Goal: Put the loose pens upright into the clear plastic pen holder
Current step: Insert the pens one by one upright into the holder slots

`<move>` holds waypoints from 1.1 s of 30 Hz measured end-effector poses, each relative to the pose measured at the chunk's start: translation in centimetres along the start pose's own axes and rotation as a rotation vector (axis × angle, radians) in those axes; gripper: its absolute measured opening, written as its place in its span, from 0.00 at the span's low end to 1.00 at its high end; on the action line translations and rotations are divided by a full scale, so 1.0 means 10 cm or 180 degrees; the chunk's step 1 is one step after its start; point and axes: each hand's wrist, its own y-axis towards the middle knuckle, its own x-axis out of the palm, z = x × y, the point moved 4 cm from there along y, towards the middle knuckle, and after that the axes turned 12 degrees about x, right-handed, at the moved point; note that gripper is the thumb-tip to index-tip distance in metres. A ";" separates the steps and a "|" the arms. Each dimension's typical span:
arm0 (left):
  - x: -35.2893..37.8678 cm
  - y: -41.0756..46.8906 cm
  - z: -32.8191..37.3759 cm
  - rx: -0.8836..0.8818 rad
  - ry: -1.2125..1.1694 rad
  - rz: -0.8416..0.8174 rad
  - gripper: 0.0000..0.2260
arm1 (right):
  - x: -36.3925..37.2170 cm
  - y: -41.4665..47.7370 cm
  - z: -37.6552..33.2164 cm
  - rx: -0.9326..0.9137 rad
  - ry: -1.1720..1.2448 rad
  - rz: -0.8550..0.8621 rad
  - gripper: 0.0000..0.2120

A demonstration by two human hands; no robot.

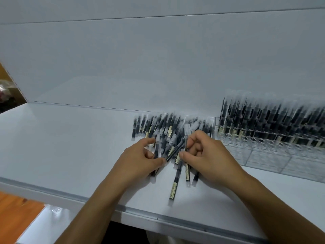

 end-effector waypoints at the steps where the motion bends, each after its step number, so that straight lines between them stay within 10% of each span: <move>1: 0.00 0.01 0.02 0.0003 0.0048 -0.0024 0.26 | 0.00 0.00 0.00 -0.0011 0.0014 0.0008 0.10; 15: 0.00 -0.04 0.06 -0.0328 -0.2074 0.0263 0.08 | -0.03 0.01 0.00 0.0115 0.0425 0.0019 0.13; 33: 0.41 0.31 0.79 0.0488 -0.3253 0.0384 0.12 | -0.88 -0.21 0.01 -0.0220 0.1562 0.0589 0.04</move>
